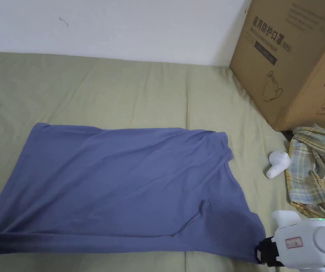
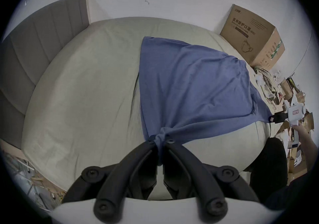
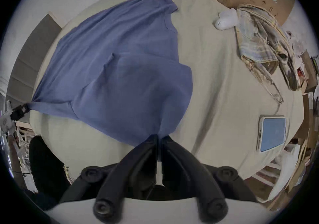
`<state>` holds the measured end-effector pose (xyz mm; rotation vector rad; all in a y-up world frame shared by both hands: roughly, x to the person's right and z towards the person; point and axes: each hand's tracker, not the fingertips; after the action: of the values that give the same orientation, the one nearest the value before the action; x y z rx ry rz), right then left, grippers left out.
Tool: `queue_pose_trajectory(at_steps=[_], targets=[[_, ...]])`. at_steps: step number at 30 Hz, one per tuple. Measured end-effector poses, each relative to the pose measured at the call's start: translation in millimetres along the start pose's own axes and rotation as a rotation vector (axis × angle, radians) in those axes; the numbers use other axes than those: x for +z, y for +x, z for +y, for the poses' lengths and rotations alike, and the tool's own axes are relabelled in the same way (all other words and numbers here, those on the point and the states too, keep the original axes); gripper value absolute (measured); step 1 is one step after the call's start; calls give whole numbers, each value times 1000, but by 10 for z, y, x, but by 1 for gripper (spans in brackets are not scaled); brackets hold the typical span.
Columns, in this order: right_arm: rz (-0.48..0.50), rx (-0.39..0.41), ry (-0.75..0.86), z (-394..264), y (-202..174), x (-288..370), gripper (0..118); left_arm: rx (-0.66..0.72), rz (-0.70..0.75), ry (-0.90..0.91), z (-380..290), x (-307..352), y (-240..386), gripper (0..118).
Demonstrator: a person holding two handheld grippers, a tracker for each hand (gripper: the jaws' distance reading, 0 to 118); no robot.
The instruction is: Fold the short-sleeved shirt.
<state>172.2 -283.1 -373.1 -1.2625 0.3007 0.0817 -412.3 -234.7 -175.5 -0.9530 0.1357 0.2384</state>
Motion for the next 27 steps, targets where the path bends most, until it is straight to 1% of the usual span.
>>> queue_pose_trajectory(at_steps=[2,5,7,9,12,14,17,19,22,23,24,25,26,27], targets=[[12,-13,23,12,32,82,5,3,1,2,2,1,-10,5],[55,-68,82,48,63,265,5,2,12,22,43,27,3,5],[66,-95,153,152,76,428,5,-7,14,54,148,38,-3,5],[102,-104,176,405,74,552,5,-18,20,76,360,3,-16,5],[73,-92,193,902,29,592,5,-6,33,66,766,-213,-56,5],[73,-106,204,1241,35,515,5,-5,64,46,1042,-446,-74,5],[75,-130,202,1721,-39,256,5,-56,121,5,1373,-849,-81,5],[65,-152,161,1973,-44,-25,5,-63,116,-6,1524,-1116,-76,5],[28,-142,137,2206,-86,-428,5,-50,112,-47,1701,-1480,-130,5],[17,-155,136,2254,-63,-555,5,-28,102,-65,1729,-1584,-154,9],[26,-180,137,2274,-51,-634,6,-18,94,-76,1747,-1657,-169,22],[46,-208,141,2278,-47,-680,28,-20,101,-71,1755,-1696,-173,56],[41,-226,152,2258,-51,-695,56,-23,115,-66,1742,-1719,-178,85],[6,-236,170,2208,-50,-680,85,-24,119,-63,1713,-1715,-191,102]])
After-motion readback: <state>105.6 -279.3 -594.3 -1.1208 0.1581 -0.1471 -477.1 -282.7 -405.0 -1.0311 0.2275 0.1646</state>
